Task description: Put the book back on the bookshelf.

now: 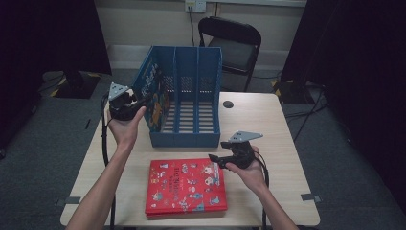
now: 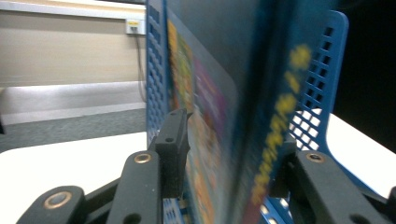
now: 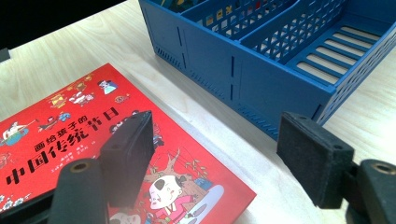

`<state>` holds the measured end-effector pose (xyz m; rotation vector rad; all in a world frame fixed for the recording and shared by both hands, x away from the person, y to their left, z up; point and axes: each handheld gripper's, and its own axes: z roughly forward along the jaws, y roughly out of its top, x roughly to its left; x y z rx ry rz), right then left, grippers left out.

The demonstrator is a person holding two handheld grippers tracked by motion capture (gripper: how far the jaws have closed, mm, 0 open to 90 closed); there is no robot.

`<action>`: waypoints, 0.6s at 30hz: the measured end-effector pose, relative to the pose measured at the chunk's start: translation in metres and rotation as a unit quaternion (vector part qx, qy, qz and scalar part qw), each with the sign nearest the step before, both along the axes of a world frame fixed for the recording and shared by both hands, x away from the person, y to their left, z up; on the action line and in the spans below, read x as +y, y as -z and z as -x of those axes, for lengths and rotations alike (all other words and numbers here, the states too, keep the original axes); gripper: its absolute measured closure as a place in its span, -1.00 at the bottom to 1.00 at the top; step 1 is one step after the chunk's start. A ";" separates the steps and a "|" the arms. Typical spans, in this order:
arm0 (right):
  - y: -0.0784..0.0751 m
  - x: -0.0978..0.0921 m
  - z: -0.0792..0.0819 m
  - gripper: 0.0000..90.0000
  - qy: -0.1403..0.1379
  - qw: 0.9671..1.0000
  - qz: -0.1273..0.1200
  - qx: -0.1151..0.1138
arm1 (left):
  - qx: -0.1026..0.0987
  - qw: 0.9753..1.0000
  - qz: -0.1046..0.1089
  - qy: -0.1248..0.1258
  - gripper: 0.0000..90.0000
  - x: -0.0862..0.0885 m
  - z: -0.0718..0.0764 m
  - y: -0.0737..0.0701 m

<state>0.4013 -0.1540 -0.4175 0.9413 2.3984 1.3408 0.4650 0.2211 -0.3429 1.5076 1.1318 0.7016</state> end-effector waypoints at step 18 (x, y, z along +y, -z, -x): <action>0.001 0.000 0.000 -0.39 0.001 1.000 0.002 0.002 | 0.028 0.999 -0.013 0.040 0.39 0.010 0.032 0.036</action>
